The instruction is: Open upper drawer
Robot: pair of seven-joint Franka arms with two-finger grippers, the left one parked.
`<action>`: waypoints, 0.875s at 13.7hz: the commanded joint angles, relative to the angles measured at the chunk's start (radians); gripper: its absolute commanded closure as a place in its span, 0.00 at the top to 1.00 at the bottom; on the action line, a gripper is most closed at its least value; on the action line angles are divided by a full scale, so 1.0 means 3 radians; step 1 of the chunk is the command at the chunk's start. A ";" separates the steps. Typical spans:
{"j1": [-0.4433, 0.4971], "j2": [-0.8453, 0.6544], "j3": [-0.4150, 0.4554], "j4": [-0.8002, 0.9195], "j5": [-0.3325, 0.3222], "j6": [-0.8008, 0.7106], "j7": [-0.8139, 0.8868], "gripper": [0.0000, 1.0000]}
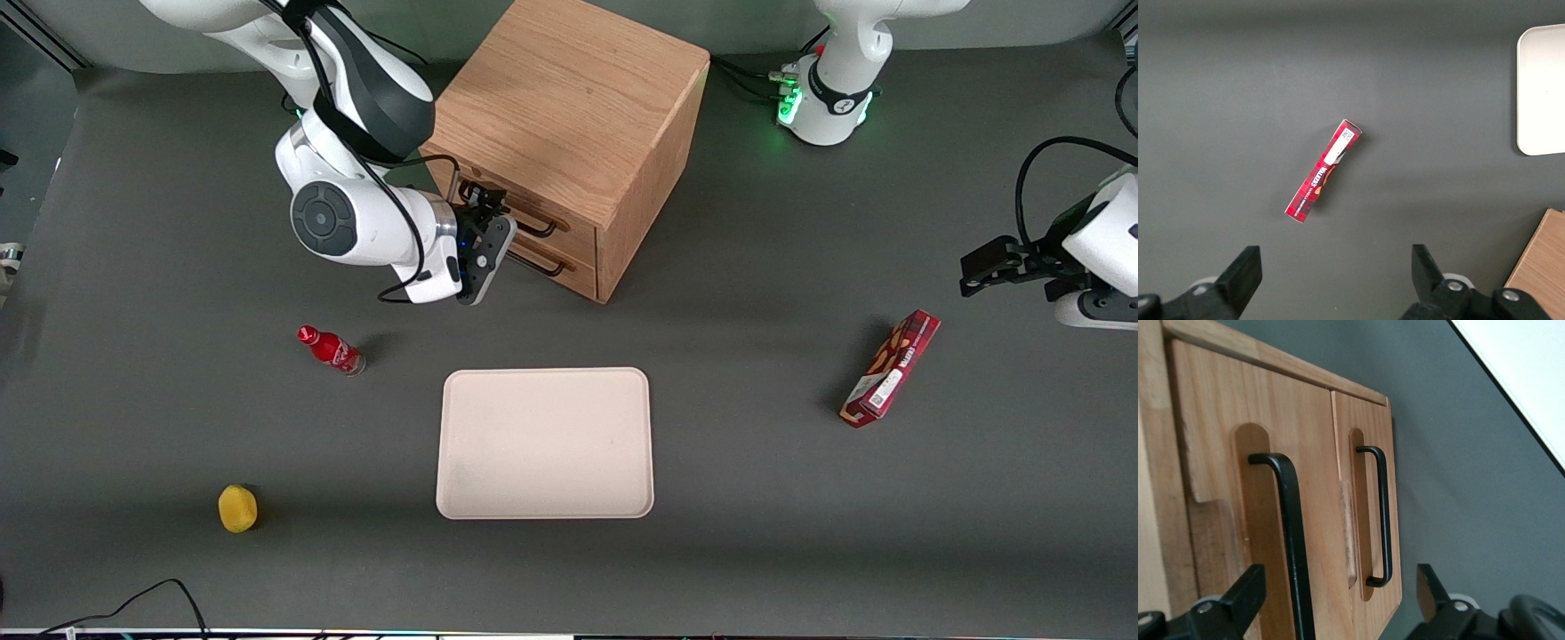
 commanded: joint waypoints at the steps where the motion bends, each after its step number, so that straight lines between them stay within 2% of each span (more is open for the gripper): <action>1: -0.0032 -0.0162 0.0044 -0.0278 0.0077 0.0248 -0.0114 1.00; 8: -0.0042 -0.0162 0.0090 -0.0447 0.0072 0.0453 -0.0125 1.00; 12: -0.0078 -0.0121 -0.0001 -0.0422 0.0036 0.0453 -0.0344 1.00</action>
